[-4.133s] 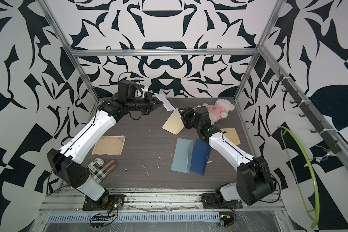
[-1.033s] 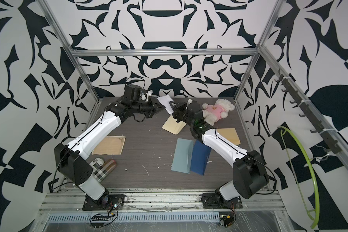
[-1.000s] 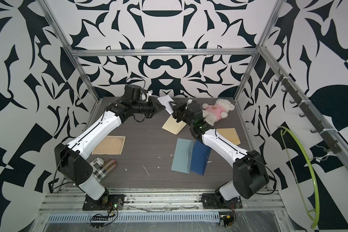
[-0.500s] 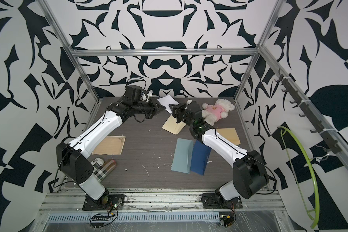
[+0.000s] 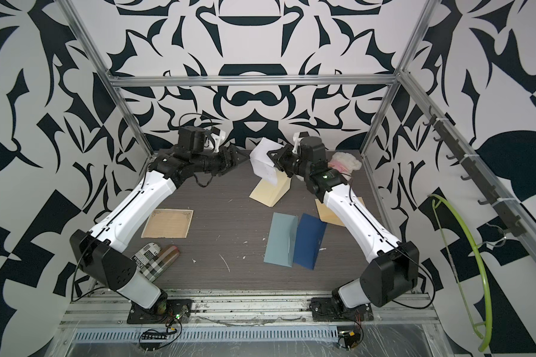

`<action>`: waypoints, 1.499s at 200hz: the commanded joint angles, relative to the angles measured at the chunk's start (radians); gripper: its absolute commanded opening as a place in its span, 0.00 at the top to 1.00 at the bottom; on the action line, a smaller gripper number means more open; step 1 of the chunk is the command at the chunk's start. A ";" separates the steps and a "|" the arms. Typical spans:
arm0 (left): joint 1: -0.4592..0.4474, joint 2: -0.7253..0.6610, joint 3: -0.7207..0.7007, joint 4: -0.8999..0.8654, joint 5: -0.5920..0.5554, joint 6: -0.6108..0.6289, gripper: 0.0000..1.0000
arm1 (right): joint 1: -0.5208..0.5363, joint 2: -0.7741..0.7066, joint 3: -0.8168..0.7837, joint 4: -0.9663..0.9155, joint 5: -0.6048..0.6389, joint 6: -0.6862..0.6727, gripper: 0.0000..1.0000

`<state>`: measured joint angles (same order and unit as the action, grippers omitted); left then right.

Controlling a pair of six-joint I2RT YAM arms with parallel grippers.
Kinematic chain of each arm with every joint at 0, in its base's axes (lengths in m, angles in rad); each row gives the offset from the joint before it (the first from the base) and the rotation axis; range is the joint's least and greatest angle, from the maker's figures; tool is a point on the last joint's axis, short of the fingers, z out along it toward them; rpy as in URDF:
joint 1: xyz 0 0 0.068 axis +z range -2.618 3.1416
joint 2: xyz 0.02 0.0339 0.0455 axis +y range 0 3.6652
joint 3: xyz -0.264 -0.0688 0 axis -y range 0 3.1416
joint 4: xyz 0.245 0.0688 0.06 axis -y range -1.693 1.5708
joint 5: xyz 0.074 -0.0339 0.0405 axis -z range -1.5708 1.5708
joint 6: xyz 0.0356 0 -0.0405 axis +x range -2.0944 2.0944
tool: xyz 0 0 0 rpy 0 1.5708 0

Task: Take the letter paper out of the envelope
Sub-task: Unfold the letter paper.

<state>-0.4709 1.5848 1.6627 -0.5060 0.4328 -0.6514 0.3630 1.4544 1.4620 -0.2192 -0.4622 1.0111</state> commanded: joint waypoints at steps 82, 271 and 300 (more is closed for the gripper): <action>0.028 -0.072 -0.162 0.266 0.547 0.301 0.16 | -0.125 -0.002 0.199 -0.396 -0.625 -0.465 1.00; -0.015 -0.030 -0.137 0.276 0.567 0.178 0.84 | -0.122 0.074 0.153 -0.160 -0.734 -0.277 1.00; -0.015 -0.022 -0.135 0.283 0.543 0.152 0.88 | -0.119 0.065 0.133 -0.158 -0.737 -0.287 1.00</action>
<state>-0.4839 1.5482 1.4967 -0.2108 1.0004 -0.4812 0.2390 1.5478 1.6123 -0.4175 -1.1721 0.7315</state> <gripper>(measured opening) 0.131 0.046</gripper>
